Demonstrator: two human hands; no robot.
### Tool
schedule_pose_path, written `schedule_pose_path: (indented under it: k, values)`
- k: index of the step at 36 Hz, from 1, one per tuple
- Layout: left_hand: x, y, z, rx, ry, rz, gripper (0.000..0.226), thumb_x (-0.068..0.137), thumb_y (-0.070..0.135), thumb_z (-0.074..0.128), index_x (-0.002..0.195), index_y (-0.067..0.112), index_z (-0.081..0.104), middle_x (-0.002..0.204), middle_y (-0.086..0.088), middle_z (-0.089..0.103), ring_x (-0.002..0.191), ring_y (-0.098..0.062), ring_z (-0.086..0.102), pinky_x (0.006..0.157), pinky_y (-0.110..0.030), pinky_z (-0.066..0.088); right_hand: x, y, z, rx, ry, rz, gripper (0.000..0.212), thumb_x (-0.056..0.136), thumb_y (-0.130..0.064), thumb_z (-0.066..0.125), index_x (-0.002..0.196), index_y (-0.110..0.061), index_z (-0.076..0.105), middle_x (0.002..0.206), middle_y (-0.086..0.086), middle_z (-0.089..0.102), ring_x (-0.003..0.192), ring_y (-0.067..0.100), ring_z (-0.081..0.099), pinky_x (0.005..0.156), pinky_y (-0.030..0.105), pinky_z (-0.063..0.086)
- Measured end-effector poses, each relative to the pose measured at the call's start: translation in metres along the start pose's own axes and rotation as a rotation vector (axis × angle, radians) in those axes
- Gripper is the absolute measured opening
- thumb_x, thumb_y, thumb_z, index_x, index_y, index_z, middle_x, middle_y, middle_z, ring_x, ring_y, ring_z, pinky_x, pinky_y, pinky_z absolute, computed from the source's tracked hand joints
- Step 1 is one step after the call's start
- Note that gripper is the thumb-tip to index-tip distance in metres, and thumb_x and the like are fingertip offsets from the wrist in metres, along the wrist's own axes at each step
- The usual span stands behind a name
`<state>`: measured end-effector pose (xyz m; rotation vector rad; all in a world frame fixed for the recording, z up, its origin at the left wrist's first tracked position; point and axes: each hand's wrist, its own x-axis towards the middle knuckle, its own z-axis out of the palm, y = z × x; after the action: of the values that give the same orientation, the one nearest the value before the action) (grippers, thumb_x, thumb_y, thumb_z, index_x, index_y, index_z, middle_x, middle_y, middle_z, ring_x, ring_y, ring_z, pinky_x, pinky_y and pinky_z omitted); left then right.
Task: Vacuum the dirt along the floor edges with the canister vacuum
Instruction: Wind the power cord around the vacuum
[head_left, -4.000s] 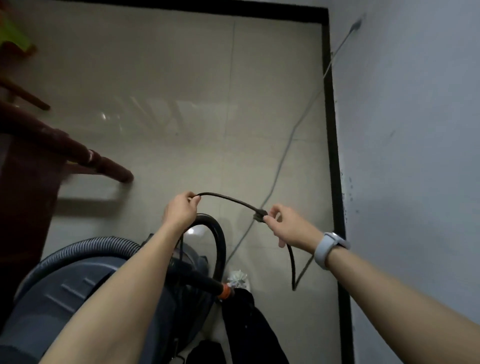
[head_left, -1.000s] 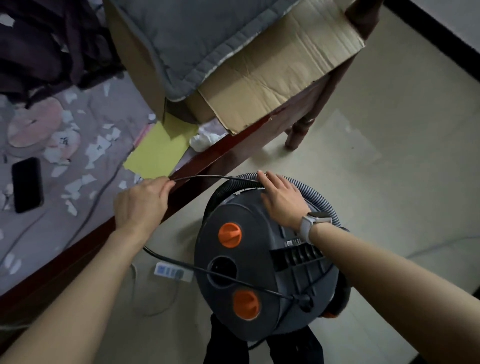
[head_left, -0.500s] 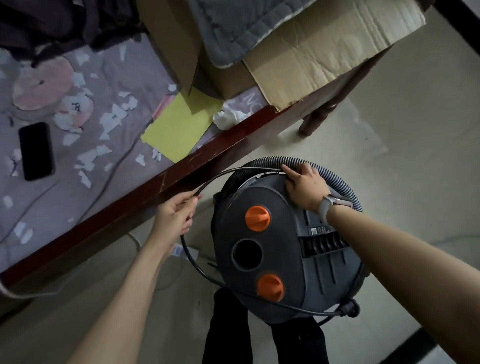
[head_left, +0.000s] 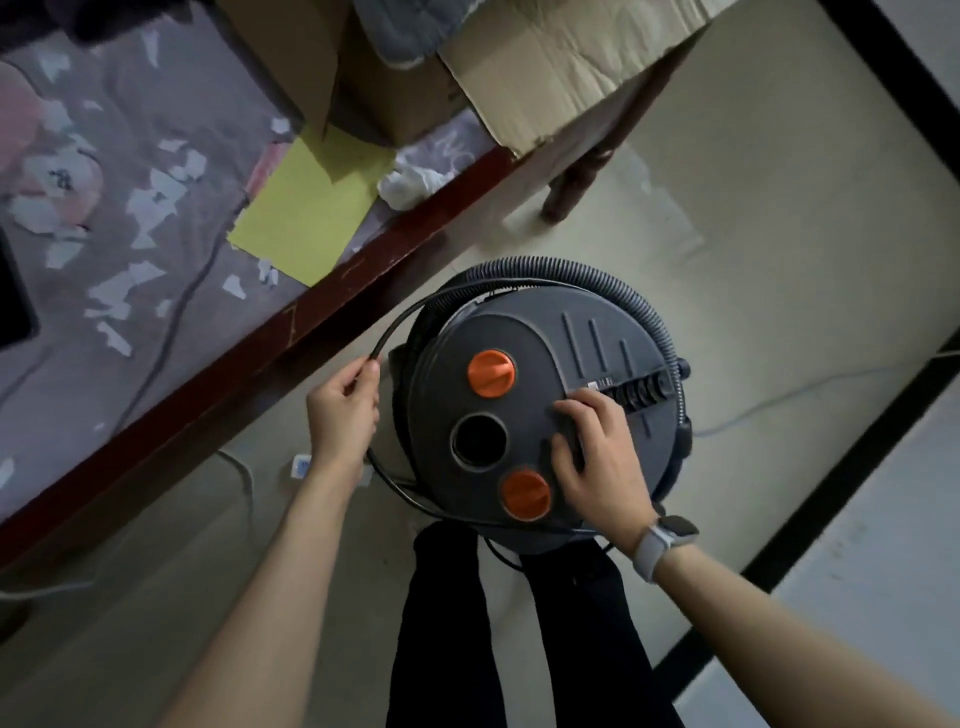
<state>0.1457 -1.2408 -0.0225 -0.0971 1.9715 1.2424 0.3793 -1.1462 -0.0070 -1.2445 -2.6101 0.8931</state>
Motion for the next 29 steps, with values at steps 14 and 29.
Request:
schedule_pose_path:
  k: [14, 29]
  values:
    - [-0.015, 0.008, 0.0, -0.035, -0.006, 0.027, 0.026, 0.099, 0.017, 0.051, 0.122, 0.01, 0.062, 0.062, 0.004, 0.041, 0.037, 0.0, 0.031, 0.038, -0.014, 0.025, -0.077, -0.002, 0.032, -0.373, 0.003, -0.105, 0.037, 0.079, -0.024, 0.052, 0.114, -0.015, 0.054, 0.108, 0.007, 0.063, 0.108, 0.025, 0.05, 0.092, 0.042, 0.034]
    - [-0.008, -0.007, 0.012, -0.11, -0.07, -0.116, 0.026, 0.1, 0.006, 0.041, 0.122, 0.0, 0.054, 0.067, -0.001, 0.042, 0.034, -0.001, 0.032, 0.034, -0.015, 0.024, -0.078, -0.026, -0.045, -0.287, -0.426, 0.026, 0.036, 0.096, -0.038, 0.038, 0.111, -0.027, 0.069, 0.094, 0.003, 0.072, 0.09, 0.028, 0.067, 0.068, 0.035, 0.051]
